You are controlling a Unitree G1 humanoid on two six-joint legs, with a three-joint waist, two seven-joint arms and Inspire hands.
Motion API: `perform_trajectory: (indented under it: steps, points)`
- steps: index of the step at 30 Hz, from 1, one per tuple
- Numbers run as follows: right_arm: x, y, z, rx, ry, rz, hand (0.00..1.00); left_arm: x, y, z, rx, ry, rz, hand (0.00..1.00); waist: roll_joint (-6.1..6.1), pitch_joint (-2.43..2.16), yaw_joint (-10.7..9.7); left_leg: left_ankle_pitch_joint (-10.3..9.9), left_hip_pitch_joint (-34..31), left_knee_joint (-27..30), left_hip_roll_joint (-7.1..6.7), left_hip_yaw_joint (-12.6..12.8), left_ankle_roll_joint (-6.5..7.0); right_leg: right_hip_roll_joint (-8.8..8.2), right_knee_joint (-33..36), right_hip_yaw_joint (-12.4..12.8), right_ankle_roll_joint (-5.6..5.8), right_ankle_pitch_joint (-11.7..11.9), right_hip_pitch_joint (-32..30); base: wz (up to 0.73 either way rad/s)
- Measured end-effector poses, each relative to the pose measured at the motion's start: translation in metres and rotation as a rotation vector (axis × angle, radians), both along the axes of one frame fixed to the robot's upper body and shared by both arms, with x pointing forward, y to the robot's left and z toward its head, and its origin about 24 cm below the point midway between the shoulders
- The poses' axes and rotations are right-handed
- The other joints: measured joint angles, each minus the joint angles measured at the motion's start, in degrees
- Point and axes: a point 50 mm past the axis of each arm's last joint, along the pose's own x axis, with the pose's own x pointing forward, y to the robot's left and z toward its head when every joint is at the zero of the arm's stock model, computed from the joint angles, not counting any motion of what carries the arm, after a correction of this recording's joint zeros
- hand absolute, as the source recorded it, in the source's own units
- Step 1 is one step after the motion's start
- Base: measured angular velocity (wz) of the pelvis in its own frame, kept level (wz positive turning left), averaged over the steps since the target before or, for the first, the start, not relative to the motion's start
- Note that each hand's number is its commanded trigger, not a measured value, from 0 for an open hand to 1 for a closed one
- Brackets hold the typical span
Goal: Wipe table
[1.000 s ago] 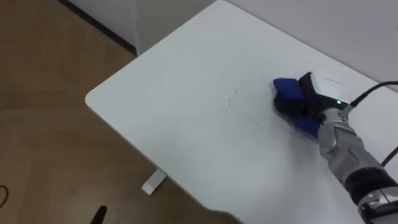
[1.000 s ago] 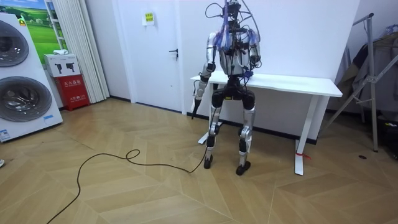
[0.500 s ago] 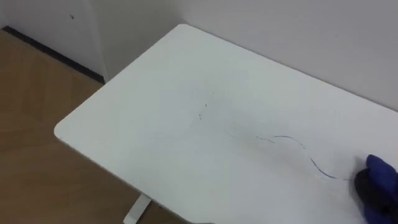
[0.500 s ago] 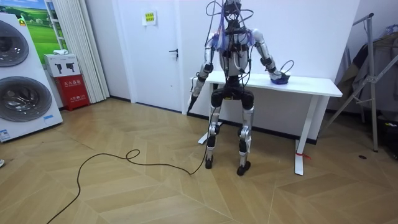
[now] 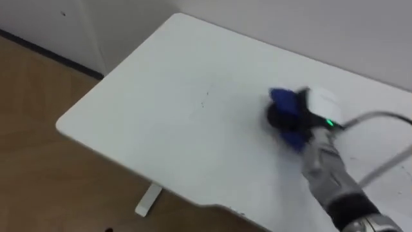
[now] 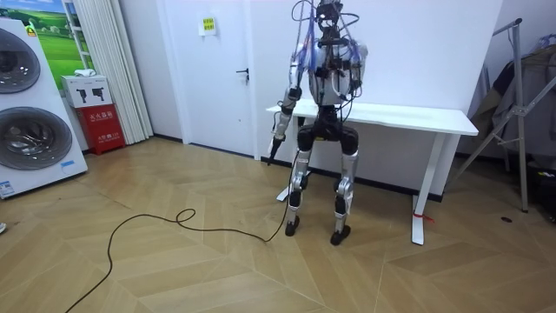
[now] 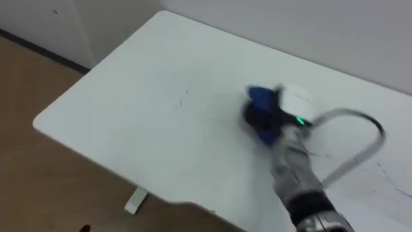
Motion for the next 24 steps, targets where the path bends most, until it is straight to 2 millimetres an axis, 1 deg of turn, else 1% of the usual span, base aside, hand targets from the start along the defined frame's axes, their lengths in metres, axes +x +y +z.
perform_trajectory:
  steps: [1,2,3,4,5,6,7,8,9,10,11,12,13,14,15,16,17,18,19,20,21,24]
  points:
    - [0.0,0.002,0.0,-0.011,-0.003,0.015,1.0,-0.002,0.0,0.0,-0.001,0.007,0.002,0.0,-0.08,-0.01,0.31,0.01,-0.03,-0.01,-0.1,-0.3,0.02,-0.11,-0.11,-0.67,0.19,-0.12,0.41,0.56]
    - [-0.003,0.003,-0.001,-0.029,0.0,0.033,1.0,-0.009,0.0,-0.001,-0.002,0.027,0.008,0.0,-0.27,-0.13,0.5,0.05,-0.02,0.13,-0.33,-0.48,0.11,-0.27,-0.77,-2.32,0.23,-0.13,1.64,0.54]
    - [-0.013,-0.001,-0.015,-0.042,0.039,0.027,1.0,-0.016,0.001,0.0,0.001,0.039,0.012,0.0,-0.47,-0.22,0.26,0.07,-0.01,0.25,-0.48,-0.56,0.17,-0.48,-0.83,-3.69,0.24,-0.12,2.36,0.53]
    - [-0.017,-0.005,-0.022,-0.05,0.059,0.02,1.0,-0.019,0.001,0.0,0.004,0.046,0.01,0.0,-0.61,-0.27,-0.09,0.12,-0.01,0.29,-0.65,-0.59,0.25,-0.69,-0.81,-4.25,0.34,-0.19,2.75,0.49]
    - [-0.034,-0.017,-0.045,-0.041,0.138,-0.015,1.0,-0.024,0.001,0.0,0.006,0.054,0.009,0.0,-0.84,-0.37,-0.69,0.17,0.17,0.3,-1.22,-0.58,0.34,-1.28,-0.95,-5.22,0.92,-0.55,3.61,0.38]
    - [-0.048,-0.026,-0.054,0.036,0.13,-0.058,1.0,-0.027,0.0,0.002,0.013,0.055,-0.001,0.0,-0.65,-0.4,-1.31,0.16,0.38,0.33,-1.49,-0.51,0.36,-1.59,-1.05,-5.69,1.04,-0.62,4.08,0.25]
    - [-0.055,-0.029,-0.059,0.05,0.13,-0.065,1.0,-0.03,0.001,0.003,0.016,0.054,0.002,0.0,-0.55,-0.36,-2.01,0.16,0.64,0.32,-1.56,-0.42,0.36,-1.65,-1.21,-5.92,1.07,-0.64,4.46,0.0]
    - [-0.065,-0.035,-0.066,0.076,0.13,-0.084,1.0,-0.033,0.004,0.005,0.028,0.05,0.016,0.0,-0.47,-0.58,-3.03,0.16,1.18,0.31,-1.8,0.11,0.36,-1.86,-1.86,-6.15,1.25,-0.75,5.15,-0.07]
    - [-0.075,-0.043,-0.073,0.083,0.125,-0.11,1.0,-0.035,0.007,0.005,0.036,0.049,0.035,0.0,-0.21,-0.89,-4.01,0.15,1.69,0.28,-2.12,0.39,0.38,-2.19,-1.88,-6.33,1.7,-1.03,5.64,-0.07]
    - [-0.081,-0.049,-0.076,0.083,0.126,-0.125,1.0,-0.035,0.009,0.006,0.041,0.044,0.04,0.0,-0.11,-1.23,-4.68,0.14,1.92,0.24,-2.17,0.48,0.39,-2.24,-1.88,-6.36,1.72,-1.04,5.87,0.0]
    - [-0.092,-0.062,-0.082,0.078,0.128,-0.166,1.0,-0.032,0.012,0.007,0.05,0.025,0.045,0.0,0.1,-1.6,-5.66,0.14,2.59,0.01,-2.21,1.73,0.4,-2.33,-1.92,-6.36,1.8,-1.09,6.46,0.0]
    - [-0.103,-0.075,-0.089,0.083,0.132,-0.22,1.0,-0.03,0.016,0.01,0.062,0.003,0.053,0.0,0.01,-1.79,-6.72,0.07,3.26,-0.08,-2.24,2.58,0.5,-2.44,-1.97,-6.37,2.15,-1.31,7.05,0.0]
    - [-0.109,-0.082,-0.092,0.085,0.131,-0.253,1.0,-0.029,0.018,0.011,0.069,-0.009,0.061,0.0,-0.04,-1.78,-7.41,0.0,3.57,-0.07,-2.24,2.87,0.63,-2.46,-1.99,-6.37,2.3,-1.4,7.36,-0.05]
    - [-0.121,-0.097,-0.095,0.094,0.123,-0.329,1.0,-0.028,0.021,0.013,0.089,-0.022,0.067,0.0,-0.08,-1.79,-8.35,-0.2,3.69,-0.03,-2.22,3.61,0.98,-2.47,-2.06,-6.16,2.58,-1.62,7.48,-0.08]
    - [-0.134,-0.113,-0.098,0.098,0.116,-0.409,1.0,-0.026,0.022,0.014,0.102,-0.036,0.077,0.0,-0.11,-1.81,-9.46,-0.28,3.61,0.11,-2.18,4.54,1.12,-2.44,-2.35,-5.79,2.47,-1.63,7.47,-0.05]
    - [-0.142,-0.123,-0.1,0.102,0.115,-0.451,1.0,-0.025,0.022,0.014,0.106,-0.039,0.074,0.0,-0.17,-1.87,-9.97,-0.36,3.49,0.19,-2.18,4.9,1.29,-2.42,-2.4,-5.42,2.48,-1.64,7.42,0.0]
    - [-0.156,-0.141,-0.102,0.094,0.12,-0.525,1.0,-0.022,0.024,0.016,0.116,-0.05,0.068,0.0,-0.32,-2.01,-10.64,-0.62,3.41,0.24,-2.21,5.07,1.72,-2.41,-2.49,-4.59,2.55,-1.82,7.12,-0.04]
    - [-0.168,-0.156,-0.105,0.087,0.135,-0.594,1.0,-0.018,0.028,0.018,0.125,-0.07,0.082,0.0,-0.67,-2.2,-11.14,-0.71,3.36,0.25,-2.24,5.06,1.83,-2.4,-2.52,-4.26,2.62,-1.83,7.0,-0.06]
    - [-0.174,-0.161,-0.107,0.091,0.143,-0.632,1.0,-0.018,0.03,0.02,0.131,-0.076,0.093,0.0,-0.92,-2.3,-11.55,-0.74,3.3,0.3,-2.24,5.07,1.88,-2.38,-2.55,-4.21,2.66,-1.8,7.01,-0.03]
    - [-0.184,-0.171,-0.111,0.112,0.159,-0.704,1.0,-0.018,0.034,0.022,0.14,-0.086,0.105,0.0,-1.4,-2.57,-12.38,-0.81,2.96,0.73,-2.23,4.92,1.97,-2.36,-2.55,-4.3,2.5,-1.57,7.01,0.0]
    - [-0.193,-0.18,-0.112,0.121,0.168,-0.763,1.0,-0.017,0.035,0.023,0.143,-0.091,0.109,0.0,-1.57,-2.62,-13.01,-0.89,2.87,1.09,-2.24,4.92,2.08,-2.33,-2.52,-4.22,2.37,-1.35,7.08,0.0]
    - [-0.204,-0.198,-0.112,0.125,0.183,-0.851,1.0,-0.016,0.034,0.023,0.139,-0.096,0.11,0.0,-1.57,-2.63,-14.4,-0.91,2.76,1.4,-2.24,4.87,2.13,-2.2,-2.46,-4.17,2.26,-0.92,7.48,0.0]
